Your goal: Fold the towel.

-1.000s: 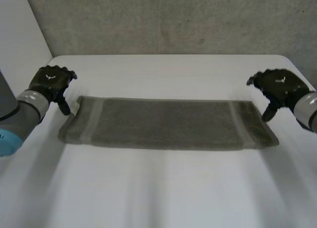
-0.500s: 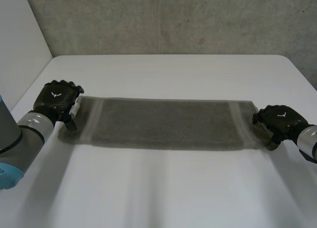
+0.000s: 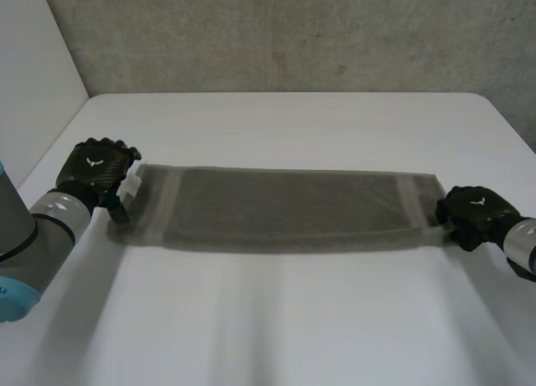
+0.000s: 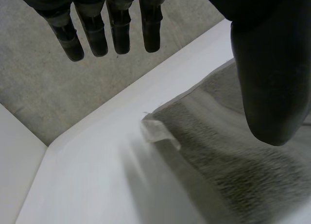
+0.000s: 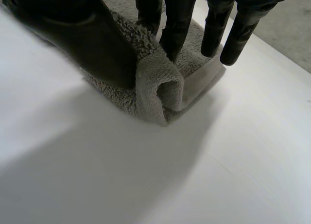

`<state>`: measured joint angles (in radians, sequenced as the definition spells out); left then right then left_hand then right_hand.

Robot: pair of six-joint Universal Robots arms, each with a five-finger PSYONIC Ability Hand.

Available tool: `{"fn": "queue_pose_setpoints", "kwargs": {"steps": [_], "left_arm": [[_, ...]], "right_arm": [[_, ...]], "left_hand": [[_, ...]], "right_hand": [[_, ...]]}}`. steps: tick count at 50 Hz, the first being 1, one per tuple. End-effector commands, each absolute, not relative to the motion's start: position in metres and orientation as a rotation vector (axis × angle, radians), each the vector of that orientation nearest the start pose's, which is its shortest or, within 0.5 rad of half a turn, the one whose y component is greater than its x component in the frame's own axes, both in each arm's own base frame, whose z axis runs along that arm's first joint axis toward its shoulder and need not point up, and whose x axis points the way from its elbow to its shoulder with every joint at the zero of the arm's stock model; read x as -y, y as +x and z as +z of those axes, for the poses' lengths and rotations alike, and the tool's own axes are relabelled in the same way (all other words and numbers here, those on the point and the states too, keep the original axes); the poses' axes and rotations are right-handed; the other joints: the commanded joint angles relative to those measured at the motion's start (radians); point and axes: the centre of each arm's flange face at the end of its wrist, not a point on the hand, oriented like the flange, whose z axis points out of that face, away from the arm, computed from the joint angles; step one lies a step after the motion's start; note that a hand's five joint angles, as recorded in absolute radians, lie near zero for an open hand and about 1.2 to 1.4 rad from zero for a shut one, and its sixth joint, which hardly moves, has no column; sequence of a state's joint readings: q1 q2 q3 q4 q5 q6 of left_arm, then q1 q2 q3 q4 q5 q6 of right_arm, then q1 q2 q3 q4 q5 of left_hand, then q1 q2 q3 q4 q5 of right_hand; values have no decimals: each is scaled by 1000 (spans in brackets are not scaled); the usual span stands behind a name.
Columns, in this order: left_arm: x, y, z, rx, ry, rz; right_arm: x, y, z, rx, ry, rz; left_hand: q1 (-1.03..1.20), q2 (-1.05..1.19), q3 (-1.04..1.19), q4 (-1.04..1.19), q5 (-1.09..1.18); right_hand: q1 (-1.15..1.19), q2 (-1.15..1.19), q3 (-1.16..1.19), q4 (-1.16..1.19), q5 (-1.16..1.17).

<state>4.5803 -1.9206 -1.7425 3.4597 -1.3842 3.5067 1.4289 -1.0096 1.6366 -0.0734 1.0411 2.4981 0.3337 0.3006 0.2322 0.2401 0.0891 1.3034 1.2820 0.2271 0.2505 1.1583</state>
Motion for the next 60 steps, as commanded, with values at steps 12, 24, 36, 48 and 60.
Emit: {"fn": "queue_pose_setpoints", "kwargs": {"steps": [12, 24, 36, 48, 60], "left_arm": [[317, -191, 173, -2301, 768, -1988], [316, -192, 172, -2304, 773, -1986], [313, -195, 171, -2311, 784, -1982], [313, -204, 177, -2296, 805, -2022], [305, -245, 206, -2278, 850, -2226]], "right_arm": [[403, 33, 202, -2504, -954, -2059], [372, 178, 264, -1996, -1306, -2150], [245, 386, 203, -1488, -1631, -1866], [217, 414, 163, -1495, -1698, -1810], [251, 326, 200, -1811, -1440, -1851]], "left_hand": [[-76, -43, -58, -66, -6], [-79, -46, -58, -66, -9], [-82, -49, -58, -66, -12], [-94, -61, -58, -66, -24], [-85, -52, -58, -66, -15]], "right_hand": [[93, 114, -53, -76, 63], [93, 114, -53, -76, 63], [93, 114, -53, -76, 63], [-1129, -1107, -53, -76, -1158], [-1129, -1107, -53, -76, -1158]]}}
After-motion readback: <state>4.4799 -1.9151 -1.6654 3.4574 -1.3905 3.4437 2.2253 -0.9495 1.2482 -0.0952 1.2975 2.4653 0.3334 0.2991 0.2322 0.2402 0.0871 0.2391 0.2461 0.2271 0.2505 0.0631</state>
